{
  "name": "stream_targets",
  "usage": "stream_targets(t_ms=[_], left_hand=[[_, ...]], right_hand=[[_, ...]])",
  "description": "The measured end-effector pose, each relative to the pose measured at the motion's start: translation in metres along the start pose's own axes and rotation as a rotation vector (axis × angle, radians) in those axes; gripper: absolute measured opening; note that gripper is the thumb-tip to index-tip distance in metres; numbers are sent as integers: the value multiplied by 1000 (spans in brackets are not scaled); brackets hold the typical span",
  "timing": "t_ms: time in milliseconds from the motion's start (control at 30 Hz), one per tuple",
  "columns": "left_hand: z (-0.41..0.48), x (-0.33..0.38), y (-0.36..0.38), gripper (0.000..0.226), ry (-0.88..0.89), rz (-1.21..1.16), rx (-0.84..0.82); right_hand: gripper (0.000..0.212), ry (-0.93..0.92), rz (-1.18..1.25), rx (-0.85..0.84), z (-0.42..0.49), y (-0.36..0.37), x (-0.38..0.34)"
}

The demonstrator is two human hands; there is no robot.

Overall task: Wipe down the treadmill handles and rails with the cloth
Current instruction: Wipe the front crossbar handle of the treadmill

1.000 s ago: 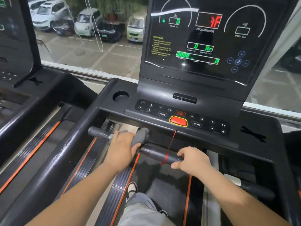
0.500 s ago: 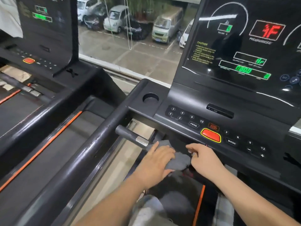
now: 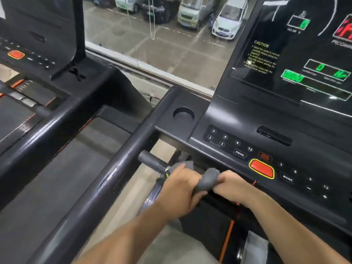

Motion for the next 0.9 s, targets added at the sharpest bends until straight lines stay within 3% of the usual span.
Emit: stream_targets(t_ms=[100, 200, 333, 400, 500, 600, 667, 733, 767, 833, 900], left_hand=[[2, -56, -28, 32, -98, 96, -137], [-6, -97, -52, 32, -228, 148, -82], [22, -74, -46, 36, -474, 331, -104], [36, -31, -21, 39, -442, 347, -154], [36, 36, 6, 33, -182, 116, -108], [27, 33, 13, 40, 31, 28, -201], [29, 11, 10, 47, -82, 85, -248], [40, 5, 6, 49, -321, 158, -231], [46, 11, 7, 50, -414, 200, -220], [60, 43, 21, 47, -508, 260, -151], [58, 94, 44, 40, -492, 252, -61]], right_hand=[[24, 15, 78, -55, 3, -1, 1], [17, -32, 126, -35, 3, 4, 6], [18, -134, 234, 127, -7, 9, 19], [17, -161, 306, 216, -16, 12, 32], [16, -199, 302, 298, -31, 9, 59], [19, -274, 300, 446, -51, 2, 95], [23, -250, 288, 454, -64, -1, 121], [12, -108, 176, 349, -78, -4, 148], [16, -24, 87, 310, -84, -5, 163], [51, 84, -27, 233, -98, -5, 191], [66, 142, -73, 223, -110, -4, 208]])
Point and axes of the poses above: each hand's wrist, its own z-axis towards the middle knuckle, its own y-axis out of the palm, x = y × z, the point moved 1 cm from there along z, towards the middle knuckle, and after that the axes turned 11 degrees about y, right-handed, at the moved point
